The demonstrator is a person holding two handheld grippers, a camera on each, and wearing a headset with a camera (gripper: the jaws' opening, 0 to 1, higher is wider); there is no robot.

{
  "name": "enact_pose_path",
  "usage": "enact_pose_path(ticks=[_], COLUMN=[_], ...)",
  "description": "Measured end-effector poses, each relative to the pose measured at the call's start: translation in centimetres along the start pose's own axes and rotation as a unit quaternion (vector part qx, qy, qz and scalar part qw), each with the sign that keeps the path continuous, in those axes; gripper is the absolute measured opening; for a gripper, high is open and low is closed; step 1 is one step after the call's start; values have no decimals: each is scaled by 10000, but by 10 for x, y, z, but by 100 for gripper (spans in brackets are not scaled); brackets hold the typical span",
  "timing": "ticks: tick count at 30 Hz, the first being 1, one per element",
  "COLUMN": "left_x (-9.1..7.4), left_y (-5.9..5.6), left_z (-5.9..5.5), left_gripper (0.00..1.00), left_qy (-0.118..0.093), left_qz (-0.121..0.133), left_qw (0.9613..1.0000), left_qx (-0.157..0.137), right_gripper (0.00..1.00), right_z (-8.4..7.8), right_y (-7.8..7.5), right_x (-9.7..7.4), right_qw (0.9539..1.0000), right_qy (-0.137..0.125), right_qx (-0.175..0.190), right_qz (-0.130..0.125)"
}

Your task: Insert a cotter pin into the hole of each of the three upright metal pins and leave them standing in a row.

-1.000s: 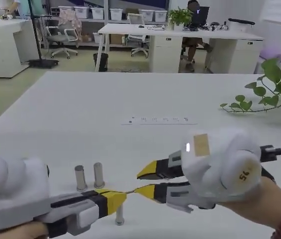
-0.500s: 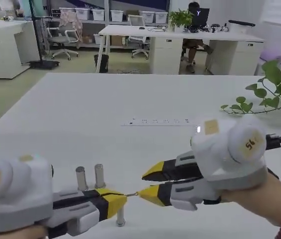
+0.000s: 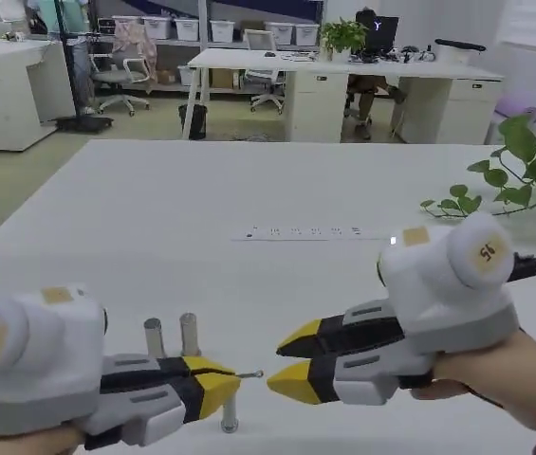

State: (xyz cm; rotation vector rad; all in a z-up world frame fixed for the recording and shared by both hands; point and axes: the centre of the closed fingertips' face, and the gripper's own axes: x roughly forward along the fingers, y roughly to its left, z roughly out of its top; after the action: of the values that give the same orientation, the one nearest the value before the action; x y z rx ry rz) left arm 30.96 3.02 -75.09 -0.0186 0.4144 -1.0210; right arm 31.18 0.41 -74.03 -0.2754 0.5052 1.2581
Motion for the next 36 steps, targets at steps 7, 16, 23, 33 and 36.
enact_pose_path(ticks=[7,16,23,33,36], left_x=[-1,-4,-5,-3,-2], left_y=[-5,-16,-24,-37,-41], left_z=[0,0,1,4,4], left_gripper=[0,0,0,0,0], left_qy=[8,95,99,109,102], left_qz=[-114,-300,-507,-807,-896], left_qw=[9999,9989,9976,9946,9936], left_qx=[109,360,458,641,684], right_gripper=[25,25,25,21,15], right_z=[1,2,-2,-13,-13], right_y=[7,14,19,30,33], right_x=[-2,-4,-4,-1,-1], right_qw=[9988,9958,9948,9921,9913], right_qy=[-154,-277,-218,-59,-66], right_qx=[389,667,641,530,521], right_qz=[266,558,763,1132,1207])
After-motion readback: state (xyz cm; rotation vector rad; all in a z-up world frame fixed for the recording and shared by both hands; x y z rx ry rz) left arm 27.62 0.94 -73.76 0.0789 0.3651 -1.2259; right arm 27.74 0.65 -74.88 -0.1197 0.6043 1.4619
